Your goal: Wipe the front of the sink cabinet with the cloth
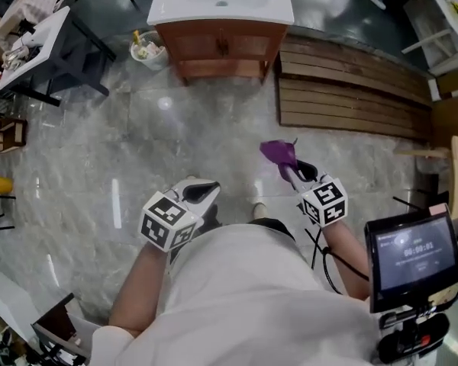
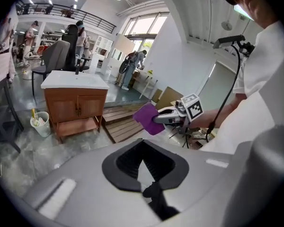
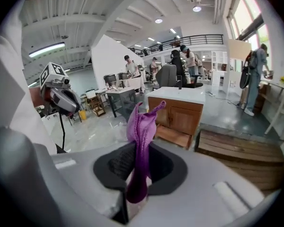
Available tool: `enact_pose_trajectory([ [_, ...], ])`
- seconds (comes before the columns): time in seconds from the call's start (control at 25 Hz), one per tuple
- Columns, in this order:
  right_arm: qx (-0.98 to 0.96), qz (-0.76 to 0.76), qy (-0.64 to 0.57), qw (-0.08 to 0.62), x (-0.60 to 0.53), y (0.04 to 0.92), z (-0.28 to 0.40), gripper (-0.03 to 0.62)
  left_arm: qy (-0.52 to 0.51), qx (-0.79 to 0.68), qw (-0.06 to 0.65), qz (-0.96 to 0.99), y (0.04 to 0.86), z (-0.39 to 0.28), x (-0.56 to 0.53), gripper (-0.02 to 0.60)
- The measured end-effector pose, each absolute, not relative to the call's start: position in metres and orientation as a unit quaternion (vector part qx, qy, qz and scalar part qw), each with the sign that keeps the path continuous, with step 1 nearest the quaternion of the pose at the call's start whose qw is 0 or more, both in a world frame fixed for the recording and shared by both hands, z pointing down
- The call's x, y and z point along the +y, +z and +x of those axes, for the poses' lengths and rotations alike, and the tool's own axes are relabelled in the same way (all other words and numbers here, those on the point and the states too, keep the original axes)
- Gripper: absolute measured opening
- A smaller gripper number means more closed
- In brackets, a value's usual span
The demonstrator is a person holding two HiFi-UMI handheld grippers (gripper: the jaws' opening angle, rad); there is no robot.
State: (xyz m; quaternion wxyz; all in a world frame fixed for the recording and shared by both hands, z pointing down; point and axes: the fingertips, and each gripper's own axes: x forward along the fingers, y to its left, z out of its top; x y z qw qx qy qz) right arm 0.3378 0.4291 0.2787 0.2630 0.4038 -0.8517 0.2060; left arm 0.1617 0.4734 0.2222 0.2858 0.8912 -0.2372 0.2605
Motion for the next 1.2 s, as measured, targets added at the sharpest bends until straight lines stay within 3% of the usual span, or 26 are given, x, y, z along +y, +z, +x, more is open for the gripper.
enact_pose_trajectory([
  [0.28,-0.793,0.504,0.260,0.224,0.330,0.291,0.278,0.055,0.296,-0.172,0.257,0.904,0.220,0.057,0.375,0.008],
  [0.48,-0.747,0.554,0.310,0.197,0.277,0.317,0.283,0.055,0.300,-0.157,0.254,0.906,0.242,0.034,0.318,0.008],
  [0.72,-0.717,0.588,0.330,0.179,0.234,0.324,0.312,0.055,0.287,-0.145,0.259,0.911,0.238,0.049,0.301,0.008],
  [0.96,-0.683,0.606,0.374,0.161,0.094,0.392,0.376,0.055,0.300,-0.138,0.278,0.902,0.266,0.097,0.192,0.008],
  [1.2,-0.650,0.618,0.400,0.190,-0.004,0.457,0.436,0.055,0.297,-0.140,0.256,0.909,0.276,0.148,0.107,0.008],
])
